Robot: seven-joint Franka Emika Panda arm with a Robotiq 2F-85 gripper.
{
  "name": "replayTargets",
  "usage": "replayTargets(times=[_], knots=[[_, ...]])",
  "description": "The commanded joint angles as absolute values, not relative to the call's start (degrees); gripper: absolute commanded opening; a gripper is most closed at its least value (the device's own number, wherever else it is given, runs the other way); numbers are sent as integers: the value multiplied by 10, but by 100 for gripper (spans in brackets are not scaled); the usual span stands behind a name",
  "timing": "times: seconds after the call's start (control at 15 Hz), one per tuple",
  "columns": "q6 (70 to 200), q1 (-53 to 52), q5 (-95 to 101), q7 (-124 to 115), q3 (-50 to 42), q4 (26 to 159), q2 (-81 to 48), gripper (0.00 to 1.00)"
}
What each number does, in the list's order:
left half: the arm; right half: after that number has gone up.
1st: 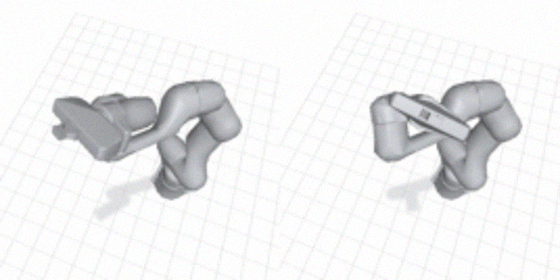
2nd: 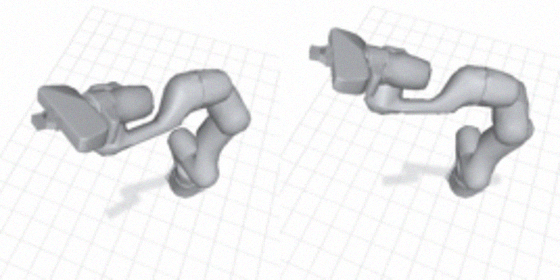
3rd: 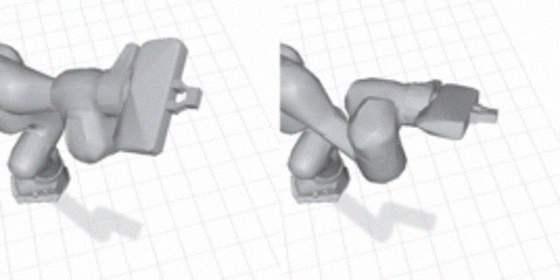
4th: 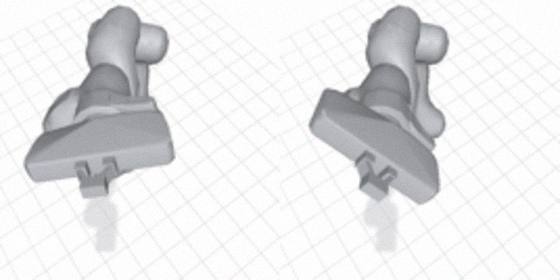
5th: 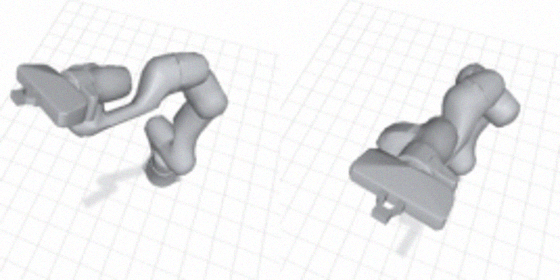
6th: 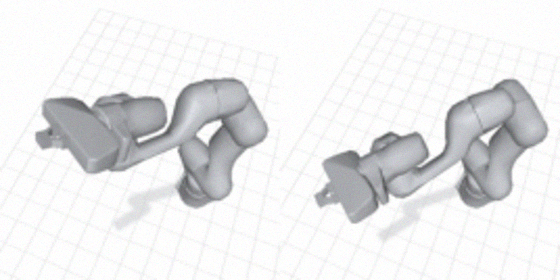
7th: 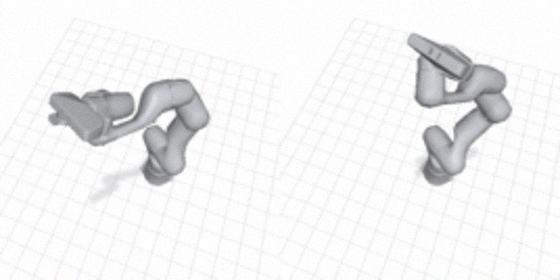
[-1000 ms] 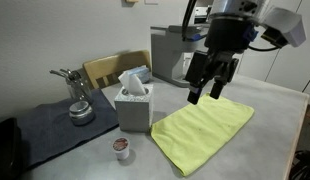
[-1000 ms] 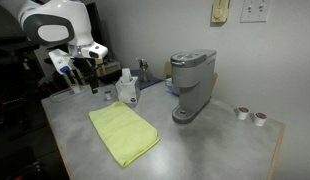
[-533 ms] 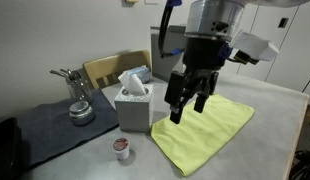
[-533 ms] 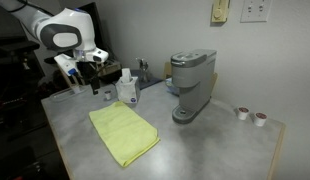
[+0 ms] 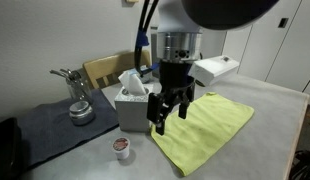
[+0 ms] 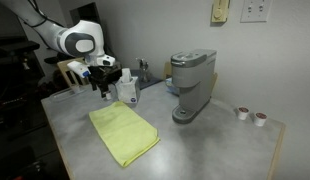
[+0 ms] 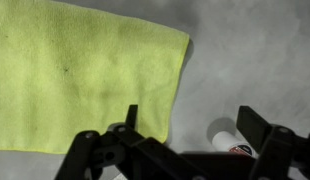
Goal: Fold the towel
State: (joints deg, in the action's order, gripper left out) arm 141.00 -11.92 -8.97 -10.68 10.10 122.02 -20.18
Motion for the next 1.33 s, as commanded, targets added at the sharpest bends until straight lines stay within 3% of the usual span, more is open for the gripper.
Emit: replayTargets(times=[0.0, 1.27], knots=[[1392, -121, -89, -99, 101, 1170, -259, 100], [1396, -134, -84, -112, 91, 1144, -330, 100]])
